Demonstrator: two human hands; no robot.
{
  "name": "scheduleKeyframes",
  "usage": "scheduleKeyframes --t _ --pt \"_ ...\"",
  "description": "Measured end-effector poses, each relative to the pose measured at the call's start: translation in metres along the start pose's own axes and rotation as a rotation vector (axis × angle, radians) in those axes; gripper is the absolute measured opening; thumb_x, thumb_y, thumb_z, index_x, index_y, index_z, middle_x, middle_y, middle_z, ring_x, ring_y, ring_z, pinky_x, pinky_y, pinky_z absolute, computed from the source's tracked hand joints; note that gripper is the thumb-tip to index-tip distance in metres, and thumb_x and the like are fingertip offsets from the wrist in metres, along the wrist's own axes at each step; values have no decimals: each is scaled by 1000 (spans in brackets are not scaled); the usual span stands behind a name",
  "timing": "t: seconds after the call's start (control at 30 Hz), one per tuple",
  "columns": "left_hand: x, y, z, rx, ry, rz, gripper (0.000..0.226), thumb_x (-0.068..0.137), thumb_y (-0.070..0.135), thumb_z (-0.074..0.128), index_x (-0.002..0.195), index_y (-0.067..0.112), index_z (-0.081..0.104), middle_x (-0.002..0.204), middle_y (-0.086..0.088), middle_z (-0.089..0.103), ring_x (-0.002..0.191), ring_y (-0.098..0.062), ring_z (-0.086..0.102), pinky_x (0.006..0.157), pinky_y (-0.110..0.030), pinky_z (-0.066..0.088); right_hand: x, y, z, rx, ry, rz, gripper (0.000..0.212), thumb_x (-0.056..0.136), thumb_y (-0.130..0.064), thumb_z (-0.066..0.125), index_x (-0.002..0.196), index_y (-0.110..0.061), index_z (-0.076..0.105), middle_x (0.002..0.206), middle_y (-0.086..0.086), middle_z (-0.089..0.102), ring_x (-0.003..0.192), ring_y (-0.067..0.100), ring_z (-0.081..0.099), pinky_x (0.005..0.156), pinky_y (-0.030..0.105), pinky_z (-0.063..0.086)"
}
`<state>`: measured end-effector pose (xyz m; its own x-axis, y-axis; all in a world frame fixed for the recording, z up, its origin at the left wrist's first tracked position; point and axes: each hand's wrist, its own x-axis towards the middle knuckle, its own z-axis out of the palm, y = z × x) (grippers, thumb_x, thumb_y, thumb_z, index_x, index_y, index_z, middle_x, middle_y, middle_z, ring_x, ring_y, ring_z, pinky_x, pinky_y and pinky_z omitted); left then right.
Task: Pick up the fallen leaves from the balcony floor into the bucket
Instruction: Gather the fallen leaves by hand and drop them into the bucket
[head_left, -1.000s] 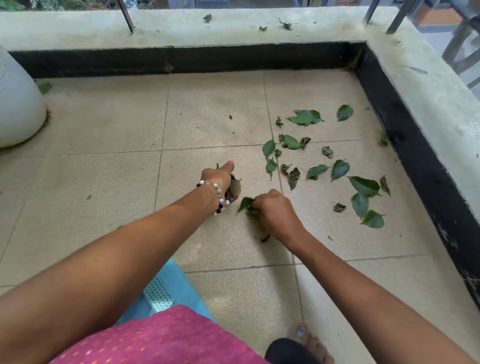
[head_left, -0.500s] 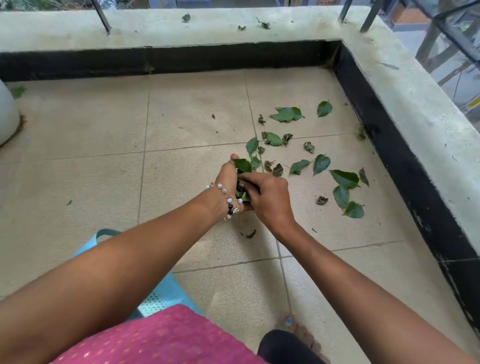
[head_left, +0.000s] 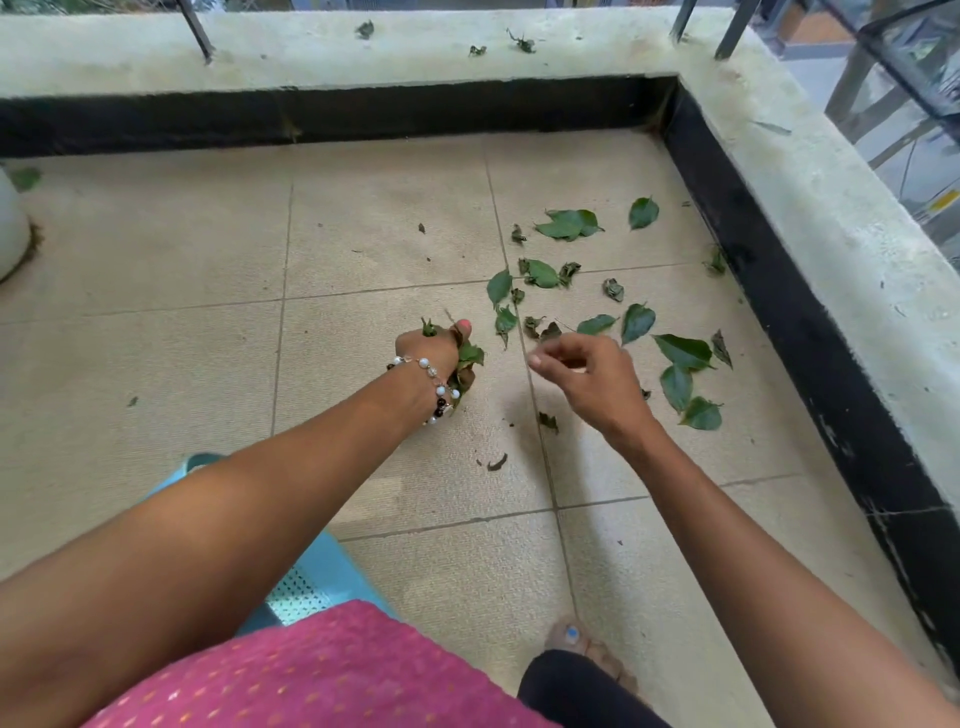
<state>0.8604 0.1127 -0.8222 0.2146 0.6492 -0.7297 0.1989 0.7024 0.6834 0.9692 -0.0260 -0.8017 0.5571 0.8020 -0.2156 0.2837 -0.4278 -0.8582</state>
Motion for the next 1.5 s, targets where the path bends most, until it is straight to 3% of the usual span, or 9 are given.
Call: scheduleKeyframes --t 0.23,0.5,0.6,0.8,0.97,1.1,1.27,1.37,1.5 --pt "0 2 -1 -19 -36 77 16 84 6 73 89 2 57 74 -11 55 50 -22 47 38 -21 40 -23 33 46 -608 -238 75 74 64 -51 80 122 -14 53 122 6 45 114 20 41 95 31 40" --pt "6 5 -11 49 32 89 18 87 4 69 104 4 61 75 -9 59 53 -20 49 37 -20 43 -31 47 71 -658 -260 -346 17 87 -6 64 102 -10 72 101 4 64 99 21 55 74 19 35" --pt "10 7 -17 97 73 93 5 91 1 63 93 5 60 69 -6 59 53 -19 51 38 -19 43 -25 44 58 -505 -158 -211 14 86 -8 68 98 -11 73 94 -1 67 88 13 62 74 12 41" --pt "3 -4 -14 302 -89 -23 11 91 3 63 80 1 63 72 -16 63 48 -23 54 37 -25 47 -10 11 25 602 152 180 13 76 4 76 84 -3 68 79 8 68 72 15 64 67 24 55" --pt "-5 -32 18 290 -169 -100 24 83 10 62 102 -5 65 86 -19 69 80 -31 67 77 -48 59 -21 4 45 377 192 150 14 78 -3 76 89 -10 74 84 2 74 82 14 70 75 25 58" --pt "-14 -46 42 129 -201 -225 24 79 12 52 55 11 50 54 -7 49 54 -22 49 58 -30 46 -35 17 37 130 256 65 13 79 -4 75 89 -14 76 81 -5 72 78 9 69 74 19 56" --pt "-23 -56 68 159 -175 -159 23 87 27 65 91 5 64 77 -10 63 70 -24 62 71 -33 55 -41 27 14 -118 175 -63 30 83 7 61 99 -12 77 93 2 75 84 11 68 79 15 52" --pt "-25 -60 80 207 -168 -95 28 90 25 66 95 -2 60 62 -11 59 38 -19 52 39 -23 47 -42 32 -3 -26 181 -18 27 79 9 64 91 -11 77 81 1 75 74 8 69 75 19 55" --pt "-34 -62 93 225 -263 -66 26 92 22 66 84 1 54 52 -10 51 29 -14 41 34 -13 30 -35 41 -30 101 321 60 18 71 -9 83 81 -11 69 74 -2 68 65 4 62 61 12 49"
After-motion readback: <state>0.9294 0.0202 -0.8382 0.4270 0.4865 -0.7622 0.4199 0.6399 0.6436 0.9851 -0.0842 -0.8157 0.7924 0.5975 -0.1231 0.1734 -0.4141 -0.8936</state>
